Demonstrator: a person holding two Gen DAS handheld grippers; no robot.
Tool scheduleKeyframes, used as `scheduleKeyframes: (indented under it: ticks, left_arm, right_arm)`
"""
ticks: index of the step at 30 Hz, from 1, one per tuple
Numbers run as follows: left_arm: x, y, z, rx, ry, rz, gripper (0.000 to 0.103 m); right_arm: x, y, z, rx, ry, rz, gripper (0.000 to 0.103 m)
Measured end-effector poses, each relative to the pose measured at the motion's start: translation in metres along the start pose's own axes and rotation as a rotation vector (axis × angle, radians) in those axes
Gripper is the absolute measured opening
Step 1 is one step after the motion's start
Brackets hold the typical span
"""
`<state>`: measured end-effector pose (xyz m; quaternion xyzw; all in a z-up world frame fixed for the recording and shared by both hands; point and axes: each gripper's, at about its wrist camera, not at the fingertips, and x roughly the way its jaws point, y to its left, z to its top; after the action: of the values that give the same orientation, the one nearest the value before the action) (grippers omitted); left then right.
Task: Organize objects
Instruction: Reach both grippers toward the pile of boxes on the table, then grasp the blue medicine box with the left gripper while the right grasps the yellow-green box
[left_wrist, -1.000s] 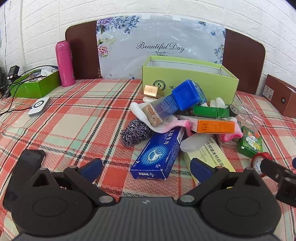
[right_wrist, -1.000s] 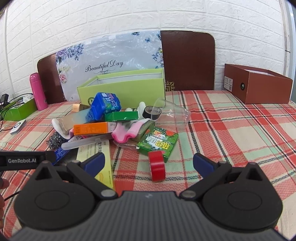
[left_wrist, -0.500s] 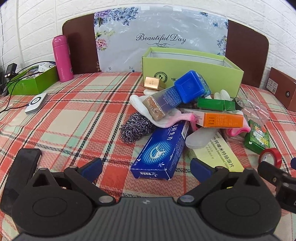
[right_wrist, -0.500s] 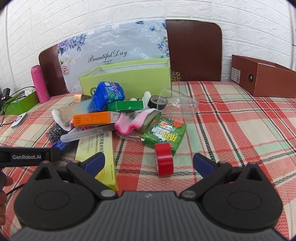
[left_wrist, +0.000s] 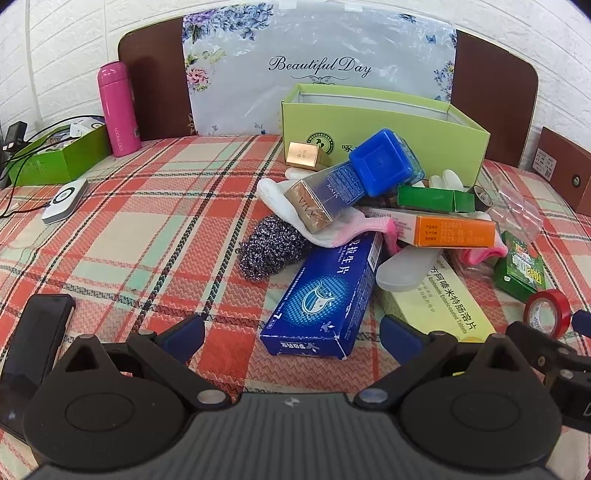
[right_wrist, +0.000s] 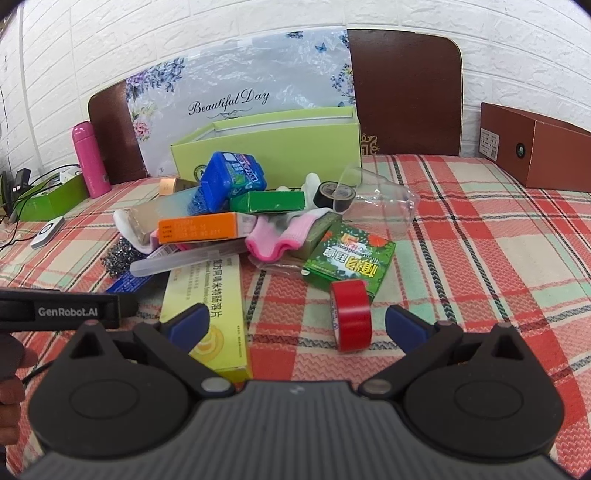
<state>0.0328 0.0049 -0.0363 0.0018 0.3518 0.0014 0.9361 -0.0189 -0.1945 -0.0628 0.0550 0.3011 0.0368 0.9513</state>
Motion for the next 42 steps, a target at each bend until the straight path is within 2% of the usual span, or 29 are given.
scheduleKeyframes:
  ticks: [4,7,10,13,14,16,20,23,25,26,27,28,29,30,31,32,35,42]
  left_arm:
    - [-0.005,0.008,0.002,0.032,-0.042,-0.050,0.103]
    - [-0.008,0.016,0.005,0.069,-0.077,-0.053,0.103]
    - [-0.006,0.020,0.007,0.080,-0.078,-0.073,0.103]
    - [-0.002,0.017,0.009,0.101,-0.067,-0.149,0.095]
    - [0.001,0.015,0.010,0.108,-0.061,-0.174,0.092]
    - [0.010,0.013,0.013,0.114,-0.049,-0.207,0.092]
    - [0.033,0.010,0.017,0.126,-0.016,-0.191,0.092]
    - [0.055,0.015,0.016,0.092,0.046,-0.197,0.092]
    - [0.056,0.014,0.015,0.099,0.016,-0.188,0.092]
    - [0.055,0.013,0.015,0.094,0.009,-0.185,0.085]
    - [0.053,0.013,0.014,0.088,-0.001,-0.184,0.078]
    - [0.050,0.013,0.014,0.087,-0.010,-0.181,0.066]
    - [0.047,0.013,0.014,0.084,-0.012,-0.187,0.063]
    - [0.045,0.015,0.014,0.075,-0.011,-0.194,0.056]
    - [0.041,0.017,0.013,0.066,-0.011,-0.199,0.034]
    - [0.038,0.020,0.012,0.056,-0.009,-0.213,0.028]
    - [0.030,0.030,0.008,-0.012,-0.002,-0.305,0.023]
    - [0.008,0.025,0.011,-0.033,-0.069,-0.362,0.017]
  right_arm:
    - [-0.003,0.010,-0.001,-0.062,-0.030,0.028,0.103]
    - [-0.001,0.025,-0.004,-0.146,-0.042,0.061,0.103]
    - [0.002,0.041,-0.008,-0.216,-0.046,0.104,0.103]
    - [0.006,0.054,-0.010,-0.282,-0.049,0.134,0.103]
    - [0.008,0.056,-0.010,-0.285,-0.046,0.144,0.103]
    - [0.016,0.058,-0.009,-0.278,-0.021,0.168,0.095]
    - [0.034,0.059,-0.009,-0.268,0.018,0.200,0.092]
    - [0.047,0.056,-0.010,-0.225,0.068,0.224,0.087]
    - [0.047,0.056,-0.012,-0.235,0.056,0.211,0.083]
    - [0.046,0.056,-0.012,-0.234,0.052,0.201,0.078]
    - [0.046,0.054,-0.012,-0.228,0.048,0.197,0.068]
    - [0.046,0.051,-0.011,-0.216,0.050,0.207,0.068]
    - [0.044,0.048,-0.011,-0.204,0.051,0.214,0.067]
    - [0.042,0.046,-0.011,-0.200,0.051,0.215,0.066]
    - [0.039,0.044,-0.012,-0.196,0.050,0.216,0.066]
    - [0.036,0.041,-0.012,-0.189,0.050,0.218,0.066]
    - [0.023,0.030,-0.013,-0.159,0.044,0.214,0.066]
    - [-0.007,0.007,-0.003,-0.102,-0.045,0.181,0.066]
